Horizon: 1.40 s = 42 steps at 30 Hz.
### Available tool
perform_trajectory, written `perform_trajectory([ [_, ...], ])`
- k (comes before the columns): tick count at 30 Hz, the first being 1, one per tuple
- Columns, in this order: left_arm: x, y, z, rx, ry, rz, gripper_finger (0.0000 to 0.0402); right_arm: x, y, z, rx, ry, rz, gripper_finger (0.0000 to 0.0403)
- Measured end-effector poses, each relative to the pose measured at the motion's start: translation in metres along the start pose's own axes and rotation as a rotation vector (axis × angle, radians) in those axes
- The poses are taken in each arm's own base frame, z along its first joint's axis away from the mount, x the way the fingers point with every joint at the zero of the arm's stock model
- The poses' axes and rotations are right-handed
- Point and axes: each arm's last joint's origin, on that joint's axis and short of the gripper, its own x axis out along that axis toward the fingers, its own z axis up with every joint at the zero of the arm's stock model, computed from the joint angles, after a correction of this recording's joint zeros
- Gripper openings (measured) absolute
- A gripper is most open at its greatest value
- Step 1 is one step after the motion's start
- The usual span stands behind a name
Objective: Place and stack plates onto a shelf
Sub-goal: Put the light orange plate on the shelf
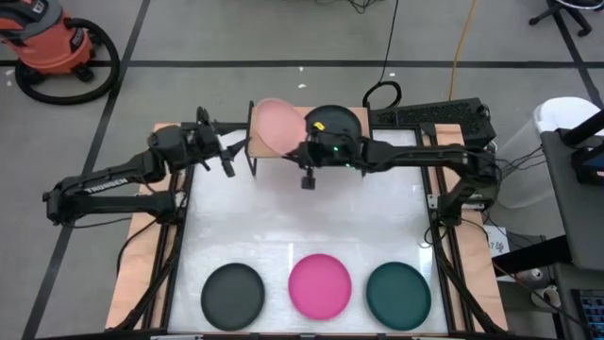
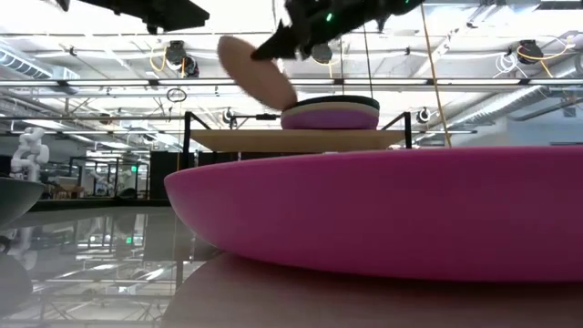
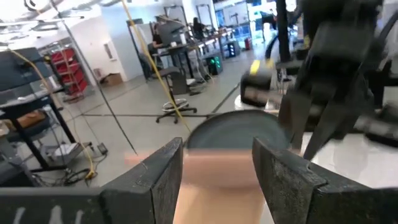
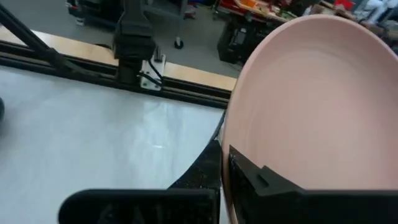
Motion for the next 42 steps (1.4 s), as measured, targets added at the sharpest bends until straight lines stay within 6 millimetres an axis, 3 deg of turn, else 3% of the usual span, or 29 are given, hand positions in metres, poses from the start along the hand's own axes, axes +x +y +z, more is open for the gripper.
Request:
perform_trajectory([
  [9, -0.021, 0.002, -0.010, -0.013, -0.110, 0.044, 0.0200, 0.030, -0.008, -0.024, 0.013, -0.026, 0.025, 0.0000],
  [32, -0.026, 0.004, -0.015, -0.027, -0.154, 0.076, 0.0200, 0.028, -0.012, -0.036, -0.030, 0.111, -0.030, 0.0000],
  [42, -0.026, 0.004, -0.015, -0.027, -0.154, 0.076, 0.0200, 0.029, -0.016, -0.035, -0.078, 0.106, -0.096, 0.0048],
])
